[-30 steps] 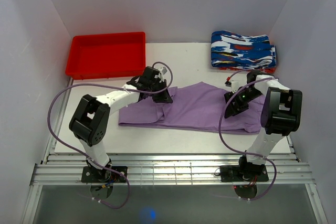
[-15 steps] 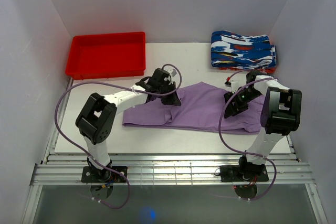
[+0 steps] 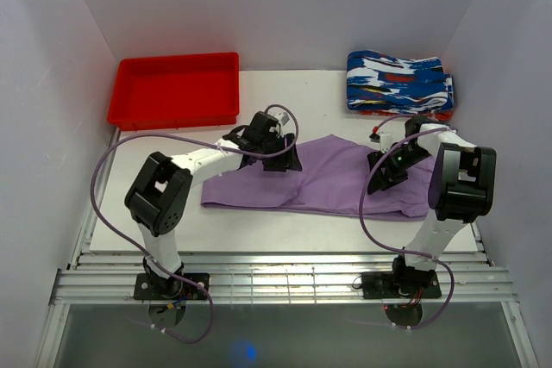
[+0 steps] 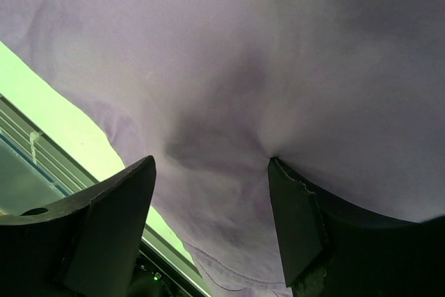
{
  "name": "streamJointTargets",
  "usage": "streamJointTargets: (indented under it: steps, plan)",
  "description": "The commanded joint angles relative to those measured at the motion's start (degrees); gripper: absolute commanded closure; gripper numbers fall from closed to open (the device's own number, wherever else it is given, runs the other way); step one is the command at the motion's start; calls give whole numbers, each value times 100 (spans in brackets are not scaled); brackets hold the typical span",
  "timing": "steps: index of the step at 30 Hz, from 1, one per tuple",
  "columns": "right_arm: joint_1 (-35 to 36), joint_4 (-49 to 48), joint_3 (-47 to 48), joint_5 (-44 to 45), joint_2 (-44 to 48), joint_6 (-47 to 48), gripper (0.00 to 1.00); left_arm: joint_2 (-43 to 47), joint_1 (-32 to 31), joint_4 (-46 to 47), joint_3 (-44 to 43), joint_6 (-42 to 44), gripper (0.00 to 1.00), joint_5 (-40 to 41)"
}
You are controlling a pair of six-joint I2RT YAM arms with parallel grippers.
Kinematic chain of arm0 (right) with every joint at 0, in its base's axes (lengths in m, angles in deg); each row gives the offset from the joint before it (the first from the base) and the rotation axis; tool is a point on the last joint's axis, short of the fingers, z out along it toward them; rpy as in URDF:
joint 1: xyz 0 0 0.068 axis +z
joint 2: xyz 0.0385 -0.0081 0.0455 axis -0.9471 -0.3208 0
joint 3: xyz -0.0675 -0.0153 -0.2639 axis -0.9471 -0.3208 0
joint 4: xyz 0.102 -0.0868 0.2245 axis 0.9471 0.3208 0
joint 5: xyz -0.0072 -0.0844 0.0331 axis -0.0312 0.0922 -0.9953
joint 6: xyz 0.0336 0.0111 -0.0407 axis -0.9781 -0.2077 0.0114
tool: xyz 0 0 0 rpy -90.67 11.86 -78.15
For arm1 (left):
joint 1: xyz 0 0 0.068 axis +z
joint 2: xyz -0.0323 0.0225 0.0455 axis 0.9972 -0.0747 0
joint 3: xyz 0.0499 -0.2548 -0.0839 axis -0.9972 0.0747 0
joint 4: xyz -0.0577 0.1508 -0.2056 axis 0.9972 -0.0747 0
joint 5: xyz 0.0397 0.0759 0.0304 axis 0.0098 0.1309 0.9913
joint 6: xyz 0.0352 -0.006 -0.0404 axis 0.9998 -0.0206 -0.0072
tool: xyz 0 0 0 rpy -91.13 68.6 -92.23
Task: Fold and stack the trousers
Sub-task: Fold the trousers
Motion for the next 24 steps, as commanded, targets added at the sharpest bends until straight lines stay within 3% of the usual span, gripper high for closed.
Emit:
streamJointTargets:
  steps: [1,5,11,15,18,22,24]
  plan:
    - [20,218,153,-190,258,75,28,986,405,-138,-212,384,32,117]
    - [20,350,276,-382,460,180,28,1743,1293,-349,112,867,32,-366]
    - [160,254,776,-1314,644,-222,28,2078,1927,-1236,227,1861,32,-383]
    - [598,-676,874,-1745,715,-1373,27,2333,2726,-1491,517,2010,20,-1052]
    - [1134,-1424,838,-1833,592,-2226,25,2316,3726,-1877,579,2335,13,-1595]
    - [1496,-1470,1014,-1640,189,-2255,25,2404,4764,-2063,1070,3046,12,-2326]
    - [1505,-1330,1075,-1745,91,-2132,27,2378,4977,-2151,1369,3589,12,-2502]
